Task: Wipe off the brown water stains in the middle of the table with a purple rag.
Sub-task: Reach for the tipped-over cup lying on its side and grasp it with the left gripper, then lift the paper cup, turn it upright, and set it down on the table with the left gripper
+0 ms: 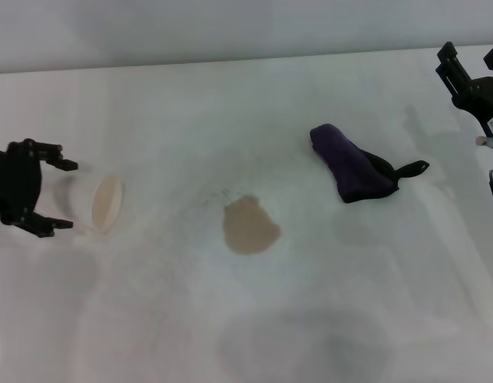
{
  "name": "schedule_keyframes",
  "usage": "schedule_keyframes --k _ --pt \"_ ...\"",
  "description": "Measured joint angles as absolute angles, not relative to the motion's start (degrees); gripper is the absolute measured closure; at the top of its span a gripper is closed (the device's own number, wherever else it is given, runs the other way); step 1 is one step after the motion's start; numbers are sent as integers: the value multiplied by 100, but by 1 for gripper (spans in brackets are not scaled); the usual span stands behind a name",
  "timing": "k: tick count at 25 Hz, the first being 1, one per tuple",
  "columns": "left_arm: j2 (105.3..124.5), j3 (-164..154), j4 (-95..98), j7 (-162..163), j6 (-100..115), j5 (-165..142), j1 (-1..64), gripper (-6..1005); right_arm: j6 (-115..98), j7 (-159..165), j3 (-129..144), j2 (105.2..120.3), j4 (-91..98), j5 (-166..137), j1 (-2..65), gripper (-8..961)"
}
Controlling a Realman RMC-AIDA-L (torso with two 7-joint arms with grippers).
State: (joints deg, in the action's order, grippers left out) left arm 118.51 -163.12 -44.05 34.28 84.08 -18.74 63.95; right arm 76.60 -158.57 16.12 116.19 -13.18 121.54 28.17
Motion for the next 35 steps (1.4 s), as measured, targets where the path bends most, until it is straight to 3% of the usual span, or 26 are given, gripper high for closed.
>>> schedule_keyframes --k 24,35 --pt "11801 -16303 -3485 3444 7163 -1671 6099 138 7682 -15855 1617 11620 -1295 12155 2882 85" --pt "11823 -16304 -3532 3489 7187 -391 5890 219 7682 -15855 1617 11610 -1273 12155 2880 85"
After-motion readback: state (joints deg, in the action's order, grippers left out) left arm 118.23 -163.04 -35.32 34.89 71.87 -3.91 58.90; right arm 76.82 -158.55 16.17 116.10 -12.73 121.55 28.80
